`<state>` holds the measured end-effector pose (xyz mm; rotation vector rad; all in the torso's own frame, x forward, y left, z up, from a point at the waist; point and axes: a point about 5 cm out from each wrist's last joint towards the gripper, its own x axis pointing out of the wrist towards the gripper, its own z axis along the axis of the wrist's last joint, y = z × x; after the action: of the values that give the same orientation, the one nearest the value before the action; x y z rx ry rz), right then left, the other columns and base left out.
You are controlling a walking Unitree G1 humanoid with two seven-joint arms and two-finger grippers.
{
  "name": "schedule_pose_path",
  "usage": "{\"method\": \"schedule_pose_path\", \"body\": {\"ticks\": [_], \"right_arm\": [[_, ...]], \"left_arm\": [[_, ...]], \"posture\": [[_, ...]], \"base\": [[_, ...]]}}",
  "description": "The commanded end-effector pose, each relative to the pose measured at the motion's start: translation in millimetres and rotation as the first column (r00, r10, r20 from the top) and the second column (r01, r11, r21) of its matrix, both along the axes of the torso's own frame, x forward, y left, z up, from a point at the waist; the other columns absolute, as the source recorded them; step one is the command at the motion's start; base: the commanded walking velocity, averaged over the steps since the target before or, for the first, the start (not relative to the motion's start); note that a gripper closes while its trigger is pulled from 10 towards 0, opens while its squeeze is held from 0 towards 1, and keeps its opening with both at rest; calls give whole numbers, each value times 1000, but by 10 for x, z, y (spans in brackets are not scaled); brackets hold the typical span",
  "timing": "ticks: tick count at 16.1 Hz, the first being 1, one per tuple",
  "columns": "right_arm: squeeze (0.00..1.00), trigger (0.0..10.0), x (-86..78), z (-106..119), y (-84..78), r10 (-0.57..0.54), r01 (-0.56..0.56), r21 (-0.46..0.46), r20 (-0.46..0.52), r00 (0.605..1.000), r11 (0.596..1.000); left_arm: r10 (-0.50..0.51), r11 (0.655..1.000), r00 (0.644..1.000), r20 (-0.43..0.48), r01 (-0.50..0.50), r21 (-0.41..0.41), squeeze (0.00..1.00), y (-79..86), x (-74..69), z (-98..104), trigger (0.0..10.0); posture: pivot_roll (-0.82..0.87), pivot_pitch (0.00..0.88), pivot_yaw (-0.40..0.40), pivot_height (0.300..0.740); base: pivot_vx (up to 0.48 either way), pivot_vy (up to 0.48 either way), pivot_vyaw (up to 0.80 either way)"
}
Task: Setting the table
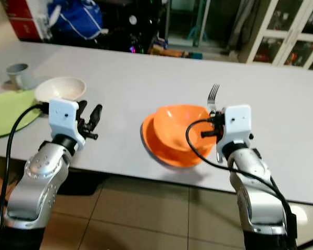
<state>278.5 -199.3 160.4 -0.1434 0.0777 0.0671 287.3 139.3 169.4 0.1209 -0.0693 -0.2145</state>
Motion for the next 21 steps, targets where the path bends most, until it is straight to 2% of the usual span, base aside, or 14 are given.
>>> {"method": "schedule_pose_path", "body": {"ticks": [1, 5, 7, 9, 13, 15, 16, 17, 18, 20, 21], "right_arm": [[0, 10000, -6, -39, -61, -33, 32, -19, -27, 999, 999], [0, 10000, -13, -36, -32, -28, 28, -14, -28, 999, 1000], [0, 10000, -11, -35, -28, -28, 27, -13, -28, 999, 1000], [0, 10000, -8, -40, -23, -29, 29, -13, -31, 999, 1000], [0, 10000, -3, -46, -14, -40, 40, -3, -33, 999, 999], [0, 10000, 22, -38, -29, -72, 72, -1, -25, 997, 997], [0, 10000, 54, -53, -54, -113, 113, -7, -31, 993, 994], [0, 10000, 90, -84, -73, -149, 148, -22, -42, 988, 989], [0, 10000, 119, -112, -82, -169, 167, -32, -58, 984, 985], [0, 10000, 240, -198, -99, -189, 185, -44, -94, 978, 982], [0, 10000, 311, -238, -89, -193, 188, -59, -108, 975, 980]], "left_arm": [[-14, 1000, 1000, 13, 14, 4, 0, -28, -4, 31, 10000], [-18, 1000, 1000, 14, 18, 1, 0, -30, -10, 37, 10000], [-25, 998, 1000, -14, 24, -60, 0, -44, -8, 19, 10000], [-25, 999, 1000, -6, 25, -47, 0, -35, -6, 30, 10000], [-21, 999, 1000, -7, 21, -34, 0, -10, -8, 29, 10000], [-79, 997, 997, 2, 79, -21, 0, -40, -23, 46, 10000], [-195, 981, 981, 11, 195, -22, 0, -127, -75, 67, 10000], [-338, 941, 941, 4, 338, -16, 0, -225, -161, 69, 10000], [-441, 897, 897, -19, 441, -3, 0, -286, -234, 53, 10000], [-625, 774, 772, -119, 632, 36, 0, -327, -425, -26, 10000], [-657, 742, 740, -144, 669, 46, 0, -305, -476, -34, 10000]], "posture": [[-19, 5, 7, 740], [-15, 9, 8, 740], [-15, 9, 8, 740], [-15, 9, 8, 740], [-15, 9, 8, 740], [-16, 13, 8, 740], [-15, 14, 12, 740], [-15, 14, 15, 740], [-14, 15, 18, 740], [-10, 17, 21, 740], [-3, 21, 24, 740]], "base": [[0, -480, 0], [0, -480, 0], [0, 0, 0], [0, 480, 0], [0, 0, 0], [0, 0, 0], [0, 0, 0], [0, 0, 0], [0, 0, 0], [0, 0, 0], [0, 0, 0]]}}
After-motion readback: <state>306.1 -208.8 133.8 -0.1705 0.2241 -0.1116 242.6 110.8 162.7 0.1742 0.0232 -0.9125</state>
